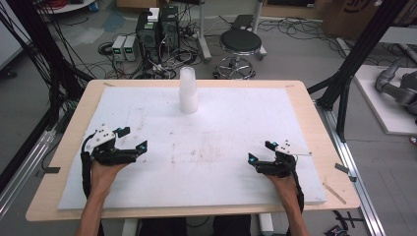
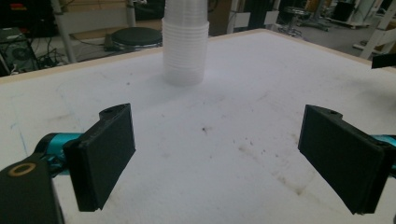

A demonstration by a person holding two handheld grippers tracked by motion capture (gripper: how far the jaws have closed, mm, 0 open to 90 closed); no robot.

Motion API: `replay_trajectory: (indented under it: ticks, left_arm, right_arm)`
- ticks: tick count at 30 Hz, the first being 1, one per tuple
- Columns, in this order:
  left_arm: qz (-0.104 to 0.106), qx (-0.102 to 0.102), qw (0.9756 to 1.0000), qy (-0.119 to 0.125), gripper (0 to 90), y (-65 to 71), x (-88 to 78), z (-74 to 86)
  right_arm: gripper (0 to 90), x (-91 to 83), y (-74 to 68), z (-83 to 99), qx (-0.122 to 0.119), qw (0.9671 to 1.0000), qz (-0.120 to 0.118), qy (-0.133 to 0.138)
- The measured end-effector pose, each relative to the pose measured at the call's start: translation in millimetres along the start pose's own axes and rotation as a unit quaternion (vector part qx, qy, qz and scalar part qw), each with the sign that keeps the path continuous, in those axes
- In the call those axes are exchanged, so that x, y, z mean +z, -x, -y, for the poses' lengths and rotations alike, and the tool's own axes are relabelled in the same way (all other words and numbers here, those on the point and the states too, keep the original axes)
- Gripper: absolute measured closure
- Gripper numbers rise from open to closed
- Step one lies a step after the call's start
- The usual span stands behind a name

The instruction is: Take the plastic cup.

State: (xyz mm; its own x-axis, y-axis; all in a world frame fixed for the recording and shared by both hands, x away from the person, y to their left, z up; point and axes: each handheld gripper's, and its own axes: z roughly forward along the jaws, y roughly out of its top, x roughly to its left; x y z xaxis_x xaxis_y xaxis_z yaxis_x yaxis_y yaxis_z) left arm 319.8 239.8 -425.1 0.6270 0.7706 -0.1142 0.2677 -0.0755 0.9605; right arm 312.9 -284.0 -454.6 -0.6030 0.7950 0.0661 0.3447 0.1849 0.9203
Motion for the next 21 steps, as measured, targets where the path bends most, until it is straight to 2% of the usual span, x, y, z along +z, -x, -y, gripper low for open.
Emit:
replay_trajectory:
  ticks: [1,2,3,6,14,21]
  left_arm:
    - [0.004,0.003,1.0000,0.000,10.7,-1.9,1.6,-6.4]
    - [0.013,0.006,0.9999,0.003,10.7,-5.4,5.5,-20.0]
    - [0.013,0.006,0.9999,0.003,10.7,-5.4,5.5,-20.0]
    - [0.021,0.016,0.9997,0.002,10.7,-12.5,14.1,-43.4]
    - [0.029,0.026,0.9992,-0.006,10.5,-28.8,33.7,-82.2]
    - [0.033,0.041,0.9986,-0.003,10.5,-36.0,50.1,-115.0]
  right_arm:
    - [13.1,-0.3,-0.5,0.0,0.001,1.0000,0.001,0.000]
    - [13.1,-0.7,-0.8,0.2,0.001,1.0000,0.001,0.001]
    - [13.1,-0.7,-0.8,0.2,0.001,1.0000,0.001,0.001]
    - [13.1,-0.8,-0.5,0.3,-0.001,1.0000,0.002,0.003]
    - [13.1,-1.4,-1.4,0.5,-0.002,1.0000,0.003,0.005]
    - [13.1,-1.1,-0.7,0.5,-0.002,1.0000,0.003,0.006]
